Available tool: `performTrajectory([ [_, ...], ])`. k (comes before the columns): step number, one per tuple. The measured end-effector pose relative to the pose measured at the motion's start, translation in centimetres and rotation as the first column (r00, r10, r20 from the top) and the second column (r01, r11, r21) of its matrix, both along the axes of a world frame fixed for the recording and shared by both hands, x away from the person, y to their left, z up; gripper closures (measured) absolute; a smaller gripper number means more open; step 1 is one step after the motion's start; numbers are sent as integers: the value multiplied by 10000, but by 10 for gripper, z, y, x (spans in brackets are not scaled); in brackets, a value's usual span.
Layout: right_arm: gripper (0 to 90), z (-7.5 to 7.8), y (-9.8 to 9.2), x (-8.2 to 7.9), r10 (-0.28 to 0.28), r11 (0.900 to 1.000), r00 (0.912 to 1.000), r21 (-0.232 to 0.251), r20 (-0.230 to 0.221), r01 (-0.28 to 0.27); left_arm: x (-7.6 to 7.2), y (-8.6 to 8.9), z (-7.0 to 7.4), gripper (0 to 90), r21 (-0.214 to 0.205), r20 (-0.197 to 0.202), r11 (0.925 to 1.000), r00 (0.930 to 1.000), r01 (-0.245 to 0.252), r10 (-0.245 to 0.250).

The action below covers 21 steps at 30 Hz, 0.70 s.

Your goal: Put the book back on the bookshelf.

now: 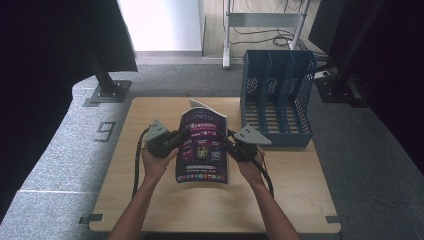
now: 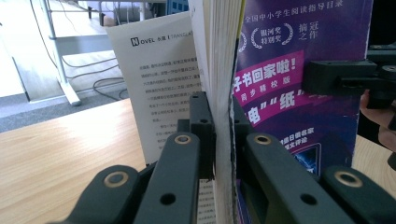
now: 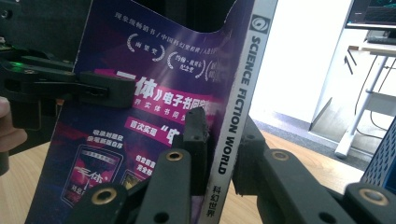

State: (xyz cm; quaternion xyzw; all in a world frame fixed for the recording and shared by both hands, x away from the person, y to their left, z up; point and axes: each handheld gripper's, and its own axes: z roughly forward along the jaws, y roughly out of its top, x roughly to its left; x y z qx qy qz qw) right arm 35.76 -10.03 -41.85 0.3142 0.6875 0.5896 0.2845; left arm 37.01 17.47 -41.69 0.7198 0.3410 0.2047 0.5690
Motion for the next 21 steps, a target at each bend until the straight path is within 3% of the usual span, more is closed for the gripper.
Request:
performTrajectory([
  [6,783,-10,-1,-3,-22,9997,10000,-226,-72,21,-8,0,-11,856,23,-115,9999,9999,99,-98],
  [12,791,-15,-12,-13,350,9991,9987,240,-376,-341,-14,5,-15,827,-203,-191,9994,9994,281,-285],
  [21,790,-20,-17,-26,576,9983,9977,130,-345,-572,-19,5,-21,815,-95,-156,9991,9990,415,-416],
])
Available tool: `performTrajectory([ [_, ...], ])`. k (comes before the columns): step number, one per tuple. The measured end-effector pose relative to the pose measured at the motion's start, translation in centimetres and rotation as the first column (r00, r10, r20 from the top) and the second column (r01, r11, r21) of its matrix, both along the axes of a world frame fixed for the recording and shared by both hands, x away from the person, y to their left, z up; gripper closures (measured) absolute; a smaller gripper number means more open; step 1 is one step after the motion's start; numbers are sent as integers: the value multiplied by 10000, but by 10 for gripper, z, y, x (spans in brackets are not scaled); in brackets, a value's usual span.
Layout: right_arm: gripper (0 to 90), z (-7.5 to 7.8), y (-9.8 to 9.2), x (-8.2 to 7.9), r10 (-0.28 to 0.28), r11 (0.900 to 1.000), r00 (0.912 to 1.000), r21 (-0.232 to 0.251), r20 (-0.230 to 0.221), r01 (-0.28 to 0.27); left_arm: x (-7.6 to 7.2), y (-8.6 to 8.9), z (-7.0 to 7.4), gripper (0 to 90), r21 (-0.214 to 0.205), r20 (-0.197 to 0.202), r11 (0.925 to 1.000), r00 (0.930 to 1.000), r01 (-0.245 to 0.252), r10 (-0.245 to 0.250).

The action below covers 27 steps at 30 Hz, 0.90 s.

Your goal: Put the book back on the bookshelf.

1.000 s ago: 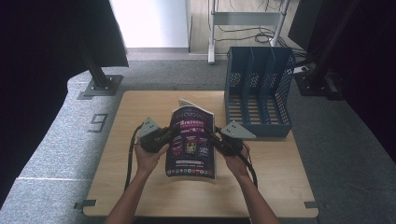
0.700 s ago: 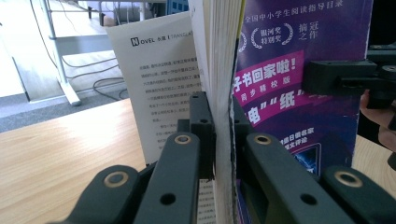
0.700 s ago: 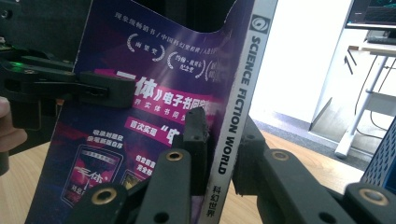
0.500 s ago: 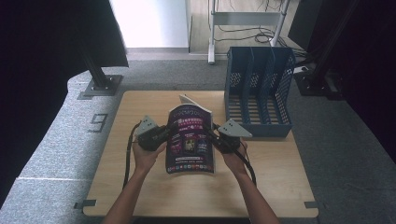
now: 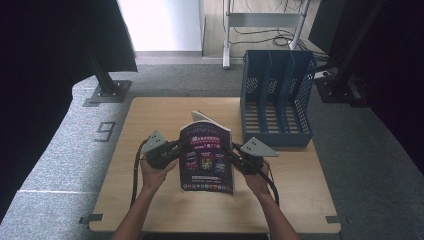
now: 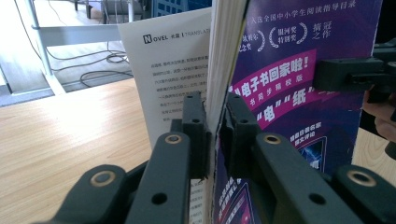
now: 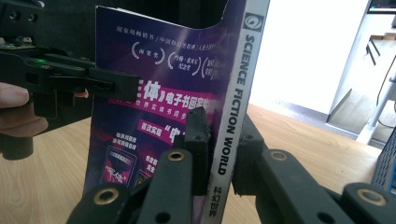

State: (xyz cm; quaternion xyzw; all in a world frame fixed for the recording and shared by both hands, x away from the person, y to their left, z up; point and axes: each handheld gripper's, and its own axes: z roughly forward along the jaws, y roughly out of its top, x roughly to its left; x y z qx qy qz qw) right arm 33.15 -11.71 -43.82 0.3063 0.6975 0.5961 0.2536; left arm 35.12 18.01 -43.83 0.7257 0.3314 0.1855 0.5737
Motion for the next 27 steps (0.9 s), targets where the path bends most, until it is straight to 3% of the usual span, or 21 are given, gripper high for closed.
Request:
performTrajectory([
  [6,789,1,5,1,-28,9999,9997,-169,249,32,5,-1,2,858,3,76,9999,9999,-121,120],
  [15,786,4,11,17,-192,9998,9965,43,814,190,18,-1,18,872,147,407,9986,9979,-508,502],
  [20,786,2,15,21,-252,9997,9969,48,747,249,12,2,17,870,124,520,9985,9973,-529,522],
  [27,793,1,13,10,14,10000,9978,61,663,-18,0,10,8,853,-250,414,9992,9986,-304,315],
])
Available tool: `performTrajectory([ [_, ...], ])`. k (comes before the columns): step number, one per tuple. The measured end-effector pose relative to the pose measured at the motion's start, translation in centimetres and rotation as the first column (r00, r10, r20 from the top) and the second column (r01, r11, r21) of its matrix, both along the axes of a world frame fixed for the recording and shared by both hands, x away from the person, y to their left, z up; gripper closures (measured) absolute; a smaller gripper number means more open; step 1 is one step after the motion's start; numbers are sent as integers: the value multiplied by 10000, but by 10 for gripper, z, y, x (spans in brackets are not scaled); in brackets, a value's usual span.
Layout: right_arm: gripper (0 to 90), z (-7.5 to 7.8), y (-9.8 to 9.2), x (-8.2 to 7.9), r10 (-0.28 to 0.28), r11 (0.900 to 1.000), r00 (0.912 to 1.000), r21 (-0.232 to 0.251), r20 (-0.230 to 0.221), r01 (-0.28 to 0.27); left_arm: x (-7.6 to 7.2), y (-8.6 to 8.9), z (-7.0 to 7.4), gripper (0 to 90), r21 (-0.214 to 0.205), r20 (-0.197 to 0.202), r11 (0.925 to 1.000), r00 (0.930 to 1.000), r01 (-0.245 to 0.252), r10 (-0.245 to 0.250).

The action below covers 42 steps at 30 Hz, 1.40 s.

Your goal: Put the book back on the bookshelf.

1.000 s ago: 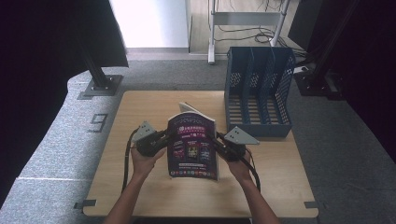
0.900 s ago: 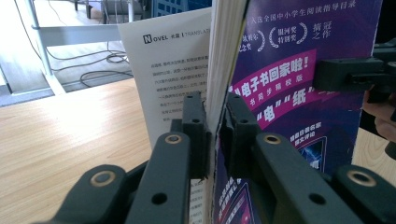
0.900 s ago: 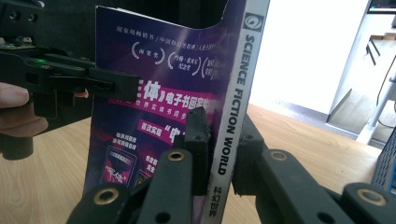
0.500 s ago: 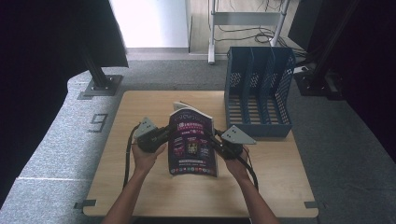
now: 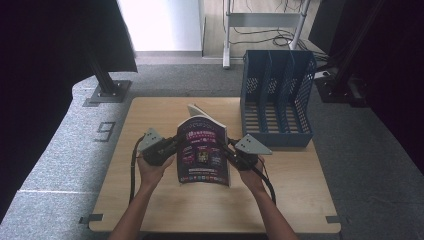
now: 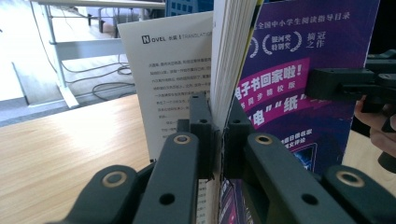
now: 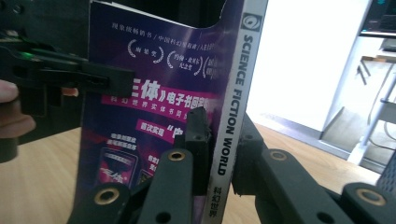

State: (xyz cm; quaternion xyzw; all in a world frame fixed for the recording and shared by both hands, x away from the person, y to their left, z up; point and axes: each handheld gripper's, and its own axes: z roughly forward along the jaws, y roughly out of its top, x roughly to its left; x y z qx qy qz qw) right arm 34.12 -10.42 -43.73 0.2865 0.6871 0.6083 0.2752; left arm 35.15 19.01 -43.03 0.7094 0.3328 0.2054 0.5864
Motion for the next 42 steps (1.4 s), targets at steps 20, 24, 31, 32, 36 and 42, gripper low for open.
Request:
performTrajectory([
  [20,812,0,-7,-30,944,9955,9954,-143,133,-942,4,4,-10,458,92,-483,9999,9988,100,-96],
  [24,812,-1,-6,-32,1062,9942,9941,-182,206,-1058,10,2,-8,331,56,-675,10000,9977,69,-65],
  [31,812,-1,-7,-36,1293,9914,9910,-251,348,-1285,18,-4,-2,259,214,-629,9993,9976,297,-283],
  [32,812,-1,-7,-36,1329,9909,9905,-247,359,-1321,19,-5,-1,248,175,-737,9991,9966,388,-374],
  [36,812,-1,-8,-37,1440,9894,9889,-250,373,-1431,21,-8,0,210,240,-734,9975,9952,661,-642],
  [42,811,-1,-8,-36,1455,9892,9887,-219,363,-1447,21,-14,3,180,352,-587,9946,9937,978,-956],
])
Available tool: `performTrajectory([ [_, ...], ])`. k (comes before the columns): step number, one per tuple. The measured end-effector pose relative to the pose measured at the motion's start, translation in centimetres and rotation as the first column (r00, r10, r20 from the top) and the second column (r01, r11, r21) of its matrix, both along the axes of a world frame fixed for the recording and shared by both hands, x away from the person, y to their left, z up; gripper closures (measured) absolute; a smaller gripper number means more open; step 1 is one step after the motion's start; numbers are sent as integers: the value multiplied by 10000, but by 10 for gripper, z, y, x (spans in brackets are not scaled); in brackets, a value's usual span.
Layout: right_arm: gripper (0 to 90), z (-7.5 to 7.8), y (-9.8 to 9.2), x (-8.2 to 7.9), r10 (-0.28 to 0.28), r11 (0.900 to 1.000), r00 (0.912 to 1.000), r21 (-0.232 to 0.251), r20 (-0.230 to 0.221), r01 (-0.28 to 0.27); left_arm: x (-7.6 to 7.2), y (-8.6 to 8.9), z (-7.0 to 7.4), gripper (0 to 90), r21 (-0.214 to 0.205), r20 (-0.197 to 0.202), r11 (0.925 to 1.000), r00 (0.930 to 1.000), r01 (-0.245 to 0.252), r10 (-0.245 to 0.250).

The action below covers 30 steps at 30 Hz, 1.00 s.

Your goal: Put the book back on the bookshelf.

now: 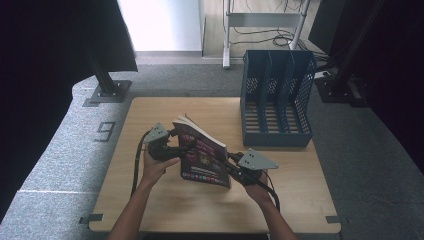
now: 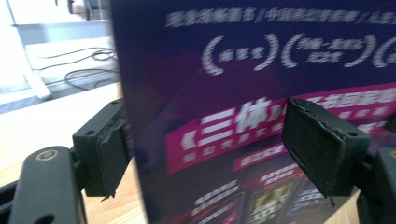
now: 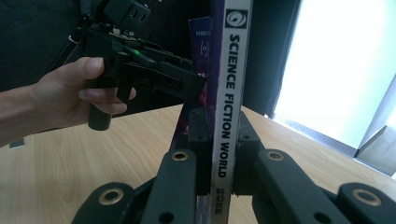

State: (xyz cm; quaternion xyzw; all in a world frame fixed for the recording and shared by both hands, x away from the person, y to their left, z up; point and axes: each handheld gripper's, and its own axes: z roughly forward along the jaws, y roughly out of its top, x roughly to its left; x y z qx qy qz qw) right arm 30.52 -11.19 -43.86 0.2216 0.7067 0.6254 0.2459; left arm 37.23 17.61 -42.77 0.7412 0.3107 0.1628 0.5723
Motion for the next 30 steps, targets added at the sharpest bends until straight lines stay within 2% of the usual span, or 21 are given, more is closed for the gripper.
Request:
performTrajectory([
  [8,772,0,-1,1,79,9999,10000,-101,53,-78,-3,2,2,194,-69,-57,9998,9999,160,-161],
  [15,745,2,4,8,71,9996,9998,-263,-192,-76,-4,2,3,195,-102,-73,9998,9998,171,-172],
  [30,743,7,14,24,-413,9978,9973,-549,-600,380,-5,3,3,198,-166,-105,9997,9998,178,-180],
])
